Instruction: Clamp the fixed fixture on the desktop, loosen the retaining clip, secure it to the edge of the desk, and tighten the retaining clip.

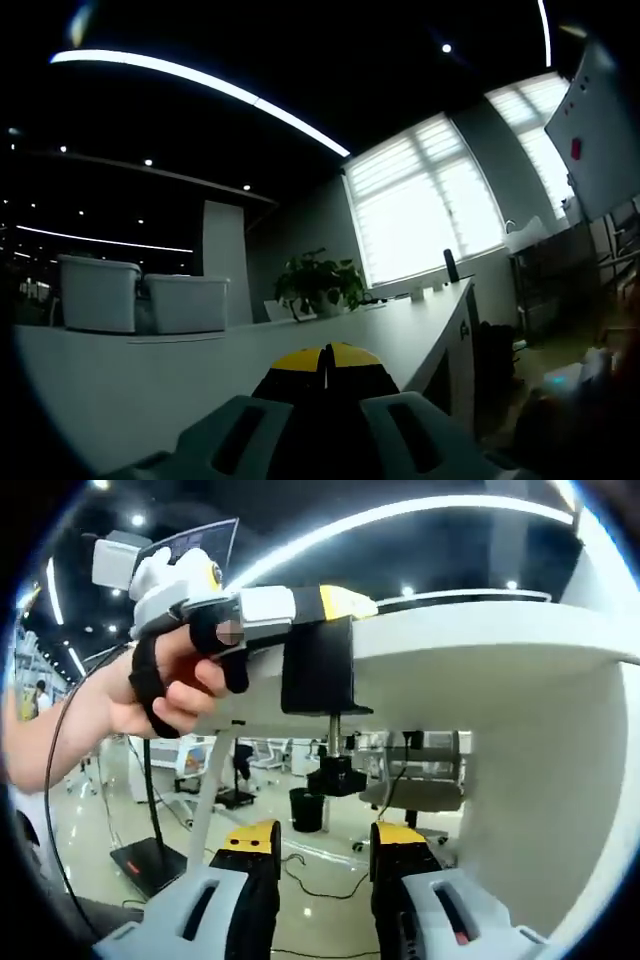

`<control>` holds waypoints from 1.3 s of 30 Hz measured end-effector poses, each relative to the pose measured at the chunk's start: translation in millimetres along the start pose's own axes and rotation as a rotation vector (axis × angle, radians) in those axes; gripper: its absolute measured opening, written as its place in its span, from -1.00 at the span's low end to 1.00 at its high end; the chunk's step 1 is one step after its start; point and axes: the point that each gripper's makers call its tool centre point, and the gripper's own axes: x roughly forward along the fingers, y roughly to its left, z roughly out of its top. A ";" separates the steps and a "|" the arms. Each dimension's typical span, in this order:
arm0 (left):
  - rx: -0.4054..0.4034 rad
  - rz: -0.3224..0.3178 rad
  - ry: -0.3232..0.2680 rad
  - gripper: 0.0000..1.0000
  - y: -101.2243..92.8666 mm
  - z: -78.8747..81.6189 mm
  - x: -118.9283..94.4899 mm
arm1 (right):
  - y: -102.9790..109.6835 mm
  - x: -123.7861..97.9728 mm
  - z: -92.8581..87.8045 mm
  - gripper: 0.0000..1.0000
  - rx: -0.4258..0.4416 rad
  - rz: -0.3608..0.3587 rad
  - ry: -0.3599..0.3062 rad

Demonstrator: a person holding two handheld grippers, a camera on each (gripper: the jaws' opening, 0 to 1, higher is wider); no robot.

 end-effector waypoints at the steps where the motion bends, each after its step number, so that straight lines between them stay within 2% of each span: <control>1: 0.001 0.000 -0.001 -0.97 0.0 0.0 0.0 | 2.9 -1.6 -0.8 -0.31 -0.003 -0.016 0.009; 5: -0.001 0.001 0.002 -0.97 0.3 -0.4 0.2 | 10.2 -9.6 7.3 -0.31 0.006 -0.168 0.005; 7: -0.001 0.003 0.002 -0.97 0.4 -0.4 0.2 | 15.0 -7.5 11.1 -0.30 -0.003 -0.203 0.016; 8: 0.000 0.003 0.001 -0.97 0.5 -0.4 0.2 | 13.9 -5.8 13.9 -0.29 -0.042 -0.223 0.025; 9: 0.000 0.004 0.001 -0.97 0.6 -0.4 0.3 | 11.4 -4.0 20.8 -0.27 -0.051 -0.249 -0.003; 14: -0.002 0.002 0.003 -0.97 0.6 -0.6 0.3 | -3.9 7.5 30.6 -0.28 -0.012 -0.327 -0.014; 23: -0.001 0.002 0.002 -0.97 0.8 -0.6 0.4 | 2.8 23.4 32.1 -0.27 -0.014 -0.334 -0.001; 34: -0.001 0.001 0.001 -0.97 0.5 -0.6 0.6 | -14.7 38.2 36.4 -0.39 -0.045 -0.369 -0.006; 37: 0.004 -0.001 -0.001 -0.97 0.3 -0.4 0.7 | -17.0 41.3 37.1 -0.41 -0.076 -0.357 -0.028; 39: 0.004 -0.003 -0.002 -0.97 0.1 -0.4 0.8 | -22.0 41.1 37.0 -0.50 -0.119 -0.349 -0.032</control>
